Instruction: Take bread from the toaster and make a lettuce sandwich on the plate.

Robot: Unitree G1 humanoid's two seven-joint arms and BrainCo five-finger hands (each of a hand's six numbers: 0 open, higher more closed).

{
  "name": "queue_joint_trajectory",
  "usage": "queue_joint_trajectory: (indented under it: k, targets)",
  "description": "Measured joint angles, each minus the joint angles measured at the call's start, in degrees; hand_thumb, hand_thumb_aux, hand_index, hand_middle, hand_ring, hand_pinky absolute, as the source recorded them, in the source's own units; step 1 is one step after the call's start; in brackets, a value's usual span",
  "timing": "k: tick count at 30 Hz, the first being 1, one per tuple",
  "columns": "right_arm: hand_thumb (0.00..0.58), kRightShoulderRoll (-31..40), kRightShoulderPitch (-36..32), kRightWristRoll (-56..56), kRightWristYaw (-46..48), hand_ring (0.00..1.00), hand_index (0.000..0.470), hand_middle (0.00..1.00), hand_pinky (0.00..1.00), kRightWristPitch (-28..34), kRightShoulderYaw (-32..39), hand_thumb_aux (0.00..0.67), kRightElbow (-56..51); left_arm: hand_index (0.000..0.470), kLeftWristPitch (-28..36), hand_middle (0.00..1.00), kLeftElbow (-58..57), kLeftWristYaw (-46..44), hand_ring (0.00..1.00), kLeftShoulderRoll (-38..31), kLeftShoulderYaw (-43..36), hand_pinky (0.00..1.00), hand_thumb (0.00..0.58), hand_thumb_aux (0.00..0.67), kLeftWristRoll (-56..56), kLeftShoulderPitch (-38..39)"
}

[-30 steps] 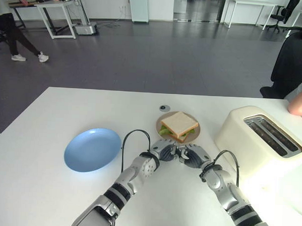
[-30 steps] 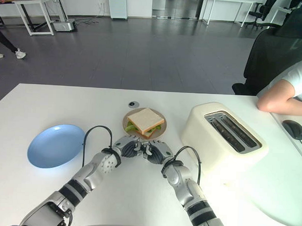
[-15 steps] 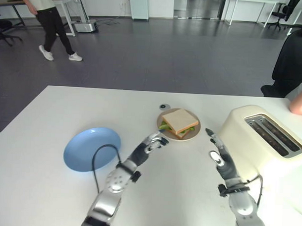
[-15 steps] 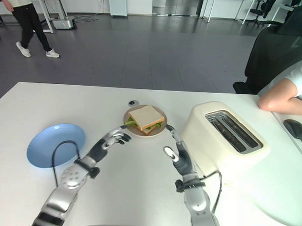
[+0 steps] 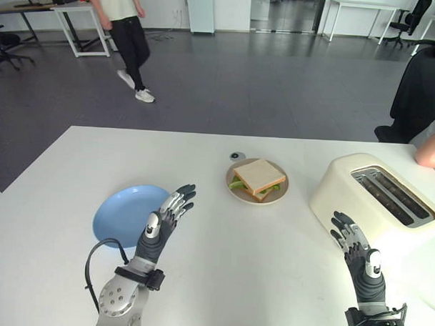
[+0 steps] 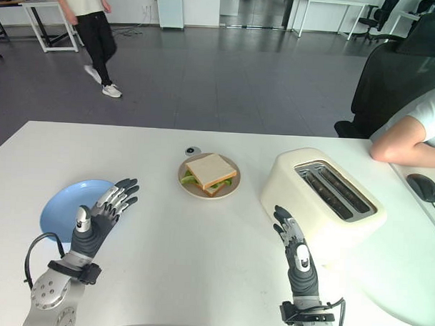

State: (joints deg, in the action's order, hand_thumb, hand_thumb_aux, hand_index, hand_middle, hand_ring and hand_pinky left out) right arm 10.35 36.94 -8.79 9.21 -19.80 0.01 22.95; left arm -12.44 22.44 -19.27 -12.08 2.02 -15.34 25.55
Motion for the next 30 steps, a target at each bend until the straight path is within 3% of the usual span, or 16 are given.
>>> queue_joint_trajectory:
  k: [13, 30]
  targets:
    - [0.0, 0.6, -2.0, -2.1, 5.2, 0.0, 0.0, 0.0, 0.0, -2.1, -2.0, 0.0, -5.4, 0.0, -14.0, 0.0, -4.5, -0.1, 0.0, 1.5, 2.0, 0.0, 0.0, 0.0, 4.1, 3.3]
    - [0.0, -0.4, -3.3, -2.5, 5.8, 0.0, 0.0, 0.0, 0.0, -2.8, -2.9, 0.0, -5.7, 0.0, -15.3, 0.0, -5.0, 1.3, 0.0, 2.9, 1.9, 0.0, 0.0, 0.0, 3.1, 2.5]
